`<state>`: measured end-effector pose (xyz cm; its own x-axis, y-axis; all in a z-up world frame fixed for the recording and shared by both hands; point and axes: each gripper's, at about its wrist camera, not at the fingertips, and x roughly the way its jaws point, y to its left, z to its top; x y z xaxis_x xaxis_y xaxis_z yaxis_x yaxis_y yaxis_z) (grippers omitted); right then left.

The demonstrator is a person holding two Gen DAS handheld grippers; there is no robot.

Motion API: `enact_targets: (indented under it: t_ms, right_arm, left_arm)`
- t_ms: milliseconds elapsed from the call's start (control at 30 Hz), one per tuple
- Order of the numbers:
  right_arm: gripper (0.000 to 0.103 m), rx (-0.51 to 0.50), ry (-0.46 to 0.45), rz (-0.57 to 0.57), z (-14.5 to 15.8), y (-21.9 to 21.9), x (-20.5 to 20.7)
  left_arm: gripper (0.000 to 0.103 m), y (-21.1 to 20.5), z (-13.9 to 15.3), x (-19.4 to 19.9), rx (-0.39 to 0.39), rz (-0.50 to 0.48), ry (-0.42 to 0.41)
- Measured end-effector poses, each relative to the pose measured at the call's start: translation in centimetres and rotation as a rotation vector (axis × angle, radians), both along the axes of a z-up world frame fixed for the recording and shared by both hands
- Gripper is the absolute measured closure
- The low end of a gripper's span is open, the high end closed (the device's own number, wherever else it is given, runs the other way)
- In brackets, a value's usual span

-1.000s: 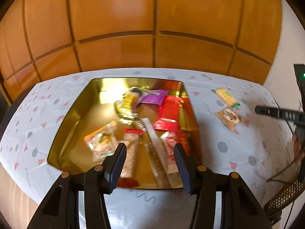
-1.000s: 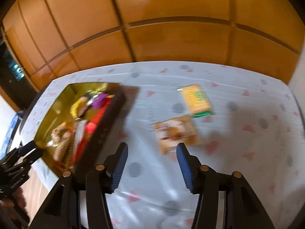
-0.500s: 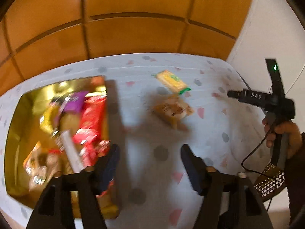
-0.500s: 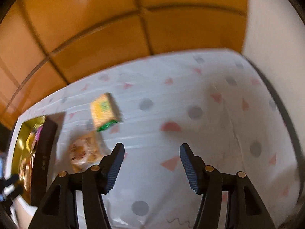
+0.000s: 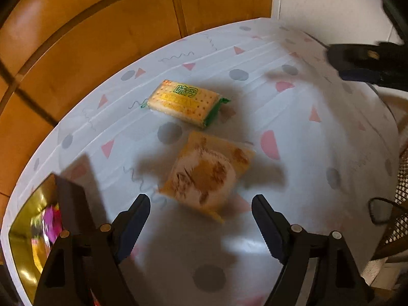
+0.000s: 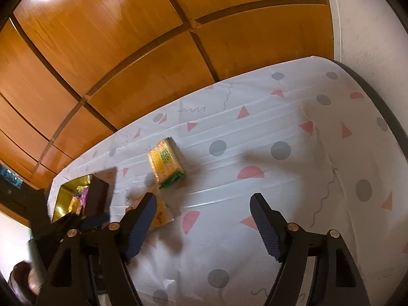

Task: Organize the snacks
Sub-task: 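Withdraw both grippers from the tin toward the remaining snacks, then grasp the round pastry bag with left while right grasps the WEIDAN cracker pack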

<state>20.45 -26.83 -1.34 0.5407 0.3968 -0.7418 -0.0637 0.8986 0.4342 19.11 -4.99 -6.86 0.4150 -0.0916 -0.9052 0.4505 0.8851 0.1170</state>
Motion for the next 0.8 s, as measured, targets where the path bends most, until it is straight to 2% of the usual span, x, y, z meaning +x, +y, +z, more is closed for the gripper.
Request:
enact_targets:
  t_ms: [67,167,267,300,333,400,500,633,800]
  right_arm:
    - [0.026,0.009,0.004,0.004,0.0,0.0,0.0]
    - [0.026,0.016,0.008,0.008,0.0,0.0,0.0]
    - [0.025,0.028,0.009,0.005,0.0,-0.1,0.0]
    - [0.025,0.029,0.009,0.003,0.0,-0.2,0.0]
    - [0.025,0.03,0.008,0.001,0.0,-0.2,0.0]
    - [0.025,0.024,0.004,-0.005,0.0,-0.2,0.0]
    - [0.025,0.002,-0.004,-0.004,0.1,-0.1,0.0]
    - [0.025,-0.026,-0.005,0.001,0.0,0.2,0.0]
    - [0.025,-0.076,0.015,0.015,-0.6,0.8,0.0]
  left_arm:
    - [0.019,-0.5,-0.5,0.7,0.002,-0.03,0.008]
    - [0.019,-1.2,-1.6,1.5,0.045,-0.077,0.01]
    - [0.019,-1.2,-2.6,2.5,0.046,-0.073,0.031]
    - [0.025,-1.0,-2.7,2.6,0.021,-0.067,0.04]
    - [0.042,-0.6,-2.6,2.7,-0.035,-0.049,0.058]
    - [0.042,-0.1,-2.5,2.6,-0.065,-0.004,0.072]
    - [0.042,0.6,-2.0,0.8,-0.093,0.046,0.042]
    - [0.042,1.4,-1.1,-4.0,-0.147,0.121,0.017]
    - [0.042,1.8,-1.3,-9.7,-0.169,0.147,-0.033]
